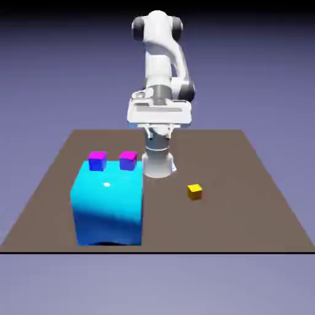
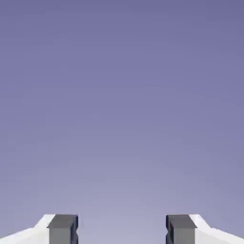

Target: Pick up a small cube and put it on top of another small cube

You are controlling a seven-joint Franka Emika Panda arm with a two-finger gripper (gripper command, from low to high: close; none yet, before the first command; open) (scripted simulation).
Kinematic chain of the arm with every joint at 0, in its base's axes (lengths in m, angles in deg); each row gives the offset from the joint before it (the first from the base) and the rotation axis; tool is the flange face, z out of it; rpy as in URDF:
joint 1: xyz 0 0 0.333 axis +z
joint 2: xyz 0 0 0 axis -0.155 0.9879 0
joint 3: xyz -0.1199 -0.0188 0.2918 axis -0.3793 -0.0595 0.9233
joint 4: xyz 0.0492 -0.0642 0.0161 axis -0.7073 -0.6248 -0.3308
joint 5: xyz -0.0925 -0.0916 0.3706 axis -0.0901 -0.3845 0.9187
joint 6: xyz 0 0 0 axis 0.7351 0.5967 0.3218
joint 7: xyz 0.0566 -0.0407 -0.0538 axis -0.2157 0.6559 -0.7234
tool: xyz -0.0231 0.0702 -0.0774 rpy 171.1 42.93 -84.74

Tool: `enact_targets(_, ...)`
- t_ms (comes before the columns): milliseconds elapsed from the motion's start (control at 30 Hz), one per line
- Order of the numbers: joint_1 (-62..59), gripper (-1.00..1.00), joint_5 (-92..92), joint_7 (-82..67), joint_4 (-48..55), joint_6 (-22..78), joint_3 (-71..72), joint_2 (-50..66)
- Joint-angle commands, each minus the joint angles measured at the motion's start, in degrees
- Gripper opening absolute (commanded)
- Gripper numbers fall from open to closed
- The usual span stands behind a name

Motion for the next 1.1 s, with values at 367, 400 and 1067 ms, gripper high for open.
enact_targets(367,7.6,0.00,1.8,-29.9,1.4,8.0,-2.3,6.8)
enact_targets(400,8.3,0.00,2.0,-32.4,1.5,8.7,-2.5,7.4)
enact_targets(1067,21.0,0.00,5.0,-82.2,3.9,22.1,-6.2,18.8)
